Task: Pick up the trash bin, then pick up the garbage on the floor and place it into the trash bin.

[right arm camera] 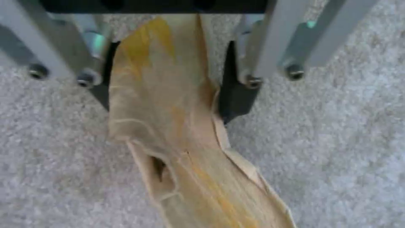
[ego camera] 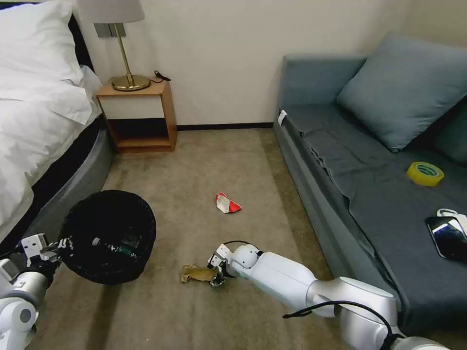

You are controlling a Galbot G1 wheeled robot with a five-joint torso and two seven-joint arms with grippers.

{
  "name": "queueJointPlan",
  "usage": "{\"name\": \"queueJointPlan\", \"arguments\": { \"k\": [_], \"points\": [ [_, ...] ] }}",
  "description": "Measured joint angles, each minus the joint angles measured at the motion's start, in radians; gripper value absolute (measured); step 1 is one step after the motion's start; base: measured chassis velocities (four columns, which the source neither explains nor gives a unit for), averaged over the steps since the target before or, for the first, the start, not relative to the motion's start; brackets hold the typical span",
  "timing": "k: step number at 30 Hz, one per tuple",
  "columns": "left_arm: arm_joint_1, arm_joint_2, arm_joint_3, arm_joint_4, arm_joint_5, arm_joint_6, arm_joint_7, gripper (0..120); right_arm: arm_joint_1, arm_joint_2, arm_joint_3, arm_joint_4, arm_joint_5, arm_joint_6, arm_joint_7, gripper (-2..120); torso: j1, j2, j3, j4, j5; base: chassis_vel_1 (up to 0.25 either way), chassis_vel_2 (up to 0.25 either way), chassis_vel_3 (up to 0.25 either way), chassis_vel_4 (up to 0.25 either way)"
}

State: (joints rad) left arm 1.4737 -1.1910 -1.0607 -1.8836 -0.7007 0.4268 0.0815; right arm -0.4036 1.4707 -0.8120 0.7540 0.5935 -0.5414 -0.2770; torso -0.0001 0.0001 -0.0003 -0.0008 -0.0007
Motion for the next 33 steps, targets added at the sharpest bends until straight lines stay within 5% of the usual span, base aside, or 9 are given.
{"name": "queueJointPlan", "arguments": {
  "k": [10,19,33],
  "points": [
    [0.000,-0.003,0.009,0.004,0.004,-0.004,0.001,3,-0.011,0.002,0.018,0.006,0.008,0.012,0.024,2,0.000,0.000,0.000,0.0014,0.0011,0.000,0.000,0.000,0.000],
    [-0.008,-0.004,0.021,0.007,0.012,-0.006,0.001,3,-0.004,-0.043,0.076,0.088,0.045,0.002,0.065,0,0.000,0.000,0.000,0.0011,0.0009,0.000,0.000,0.000,0.000],
    [-0.027,0.001,0.074,0.008,0.038,0.001,-0.003,3,0.039,-0.223,0.361,0.488,0.217,-0.072,0.277,0,0.000,0.000,0.000,0.0009,0.0009,0.000,0.000,0.000,0.000]
  ]
}}
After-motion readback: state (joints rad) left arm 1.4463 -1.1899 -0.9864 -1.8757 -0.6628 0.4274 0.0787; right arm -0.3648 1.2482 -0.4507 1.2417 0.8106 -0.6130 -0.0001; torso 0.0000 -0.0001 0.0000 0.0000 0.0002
